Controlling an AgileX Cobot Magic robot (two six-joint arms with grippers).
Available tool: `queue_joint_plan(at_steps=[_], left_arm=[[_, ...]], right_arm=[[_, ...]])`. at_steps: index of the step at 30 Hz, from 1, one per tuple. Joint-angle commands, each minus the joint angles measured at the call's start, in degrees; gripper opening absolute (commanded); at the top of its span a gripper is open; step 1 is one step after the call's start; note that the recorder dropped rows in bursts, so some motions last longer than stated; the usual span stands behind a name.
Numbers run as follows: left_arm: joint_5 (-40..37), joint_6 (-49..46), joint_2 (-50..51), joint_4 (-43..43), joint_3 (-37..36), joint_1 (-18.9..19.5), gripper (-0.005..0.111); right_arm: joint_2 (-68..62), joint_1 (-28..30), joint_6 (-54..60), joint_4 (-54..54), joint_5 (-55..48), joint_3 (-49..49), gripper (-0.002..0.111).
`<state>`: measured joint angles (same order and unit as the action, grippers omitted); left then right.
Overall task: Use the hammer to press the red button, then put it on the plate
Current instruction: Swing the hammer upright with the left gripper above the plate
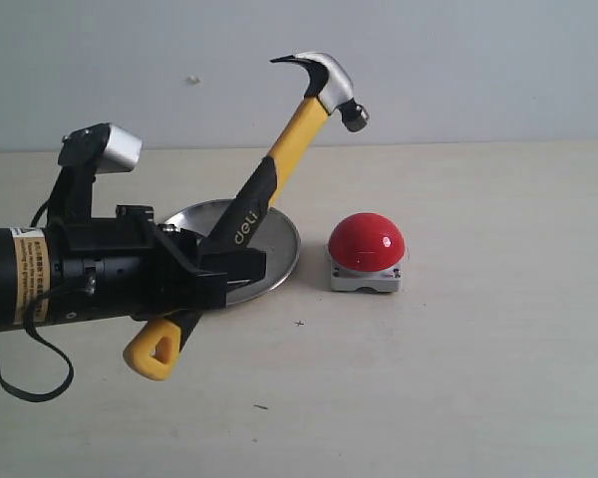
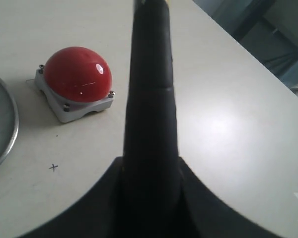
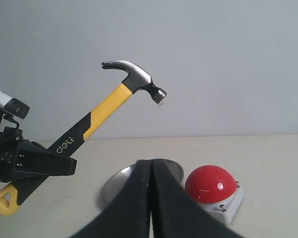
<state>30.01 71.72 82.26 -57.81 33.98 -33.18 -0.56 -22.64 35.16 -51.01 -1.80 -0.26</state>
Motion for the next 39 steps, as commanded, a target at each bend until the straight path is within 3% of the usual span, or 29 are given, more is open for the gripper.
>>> queue_joint_plan(at_steps=[1, 7, 13, 17, 19, 27, 33, 39], left_arm=[[2.6, -2.8, -0.9, 2.8, 0.7, -0.2, 0.000], [2.4, -4.2, -0.9, 3.8, 0.7, -0.2, 0.000], [-4.8, -5.6, -0.9, 4.1, 2.0, -0.8, 0.000], [-18.1, -5.6, -0.9, 4.1, 7.3, -7.4, 0.000], [-18.1, -5.3, -0.9, 4.1, 9.2, -9.8, 0.000], [-25.9, -3.5, -0.9, 7.1, 10.7, -12.1, 0.000], [-32.4, -3.7, -0.9, 7.2, 10.9, -17.2, 0.000], [-40.5, -3.6, -0.9, 8.3, 12.9, -19.7, 0.000]], right_arm=[[0.4, 0.0, -4.2, -2.0, -3.6, 0.3, 0.000], [0.4, 0.0, -10.3, -4.6, -12.0, 0.3, 0.000], [0.4, 0.0, -10.3, -4.4, -12.1, 0.3, 0.000], [0.4, 0.0, -10.3, -4.4, -12.1, 0.3, 0.000], [0.4, 0.0, -10.3, -4.5, -12.1, 0.3, 0.000], [0.0, 0.1, -10.3, -4.6, -12.0, 0.3, 0.000], [0.6, 7.3, -10.3, -4.5, -11.9, 0.3, 0.000], [0.6, 14.0, -10.2, -4.5, -11.9, 0.3, 0.000]])
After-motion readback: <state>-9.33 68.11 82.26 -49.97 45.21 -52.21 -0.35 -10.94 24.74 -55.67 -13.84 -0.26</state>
